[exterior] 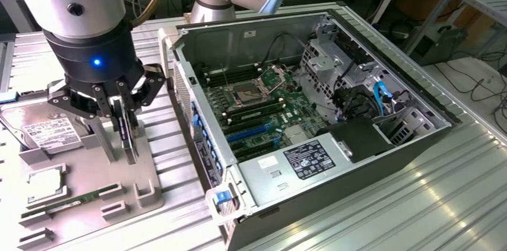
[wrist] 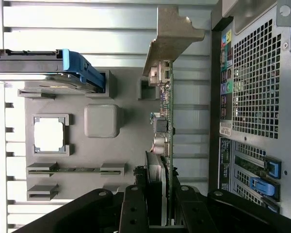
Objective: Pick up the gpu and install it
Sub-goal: 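Pick up the gpu and move the gpu toward the slot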
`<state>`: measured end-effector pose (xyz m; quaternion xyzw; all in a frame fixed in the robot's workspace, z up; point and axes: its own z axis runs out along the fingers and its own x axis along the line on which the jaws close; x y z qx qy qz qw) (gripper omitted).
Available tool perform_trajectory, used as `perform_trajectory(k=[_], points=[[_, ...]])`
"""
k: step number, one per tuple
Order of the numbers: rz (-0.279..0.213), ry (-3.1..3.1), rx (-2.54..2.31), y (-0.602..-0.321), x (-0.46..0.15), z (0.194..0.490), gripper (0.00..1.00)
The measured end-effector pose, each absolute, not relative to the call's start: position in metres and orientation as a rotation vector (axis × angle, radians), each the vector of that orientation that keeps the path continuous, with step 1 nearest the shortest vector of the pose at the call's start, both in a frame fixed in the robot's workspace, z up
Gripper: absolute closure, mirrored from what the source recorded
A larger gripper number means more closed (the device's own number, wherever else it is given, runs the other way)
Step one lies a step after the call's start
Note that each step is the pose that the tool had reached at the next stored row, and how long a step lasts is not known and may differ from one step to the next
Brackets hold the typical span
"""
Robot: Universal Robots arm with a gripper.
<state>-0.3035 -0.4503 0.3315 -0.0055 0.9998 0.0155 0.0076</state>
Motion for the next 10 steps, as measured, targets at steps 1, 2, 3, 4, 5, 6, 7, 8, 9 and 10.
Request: perform_trajectory(k=[1,2,3,4,5,6,7,8,9,10], points=[[0.049,3.126,-0.017,-0.4503,-0.3035,0.3322,0.72],[0.049,3.126,-0.017,-0.4503,-0.3035,0.3332,0.72],[0.049,3.126,-0.017,-0.4503,-0.3035,0.3342,0.72],[0.048,3.126,-0.017,-0.4503,-0.3035,0.3353,0.72],[0.049,3.126,-0.017,-0.4503,-0.3035,0.3362,0.72],[0.048,3.126,-0.017,-0.4503,-0.3035,0.3374,0.72],[0.048,3.126,-0.017,-0.4503,-0.3035,0.3383,0.72],[0.049,3.126,-0.017,-0.4503,-0.3035,0.3394,0.72],[0.049,3.126,-0.017,-0.4503,-0.3035,0.3403,0.72],[0.049,3.127,-0.017,-0.4503,-0.3035,0.3413,0.72]])
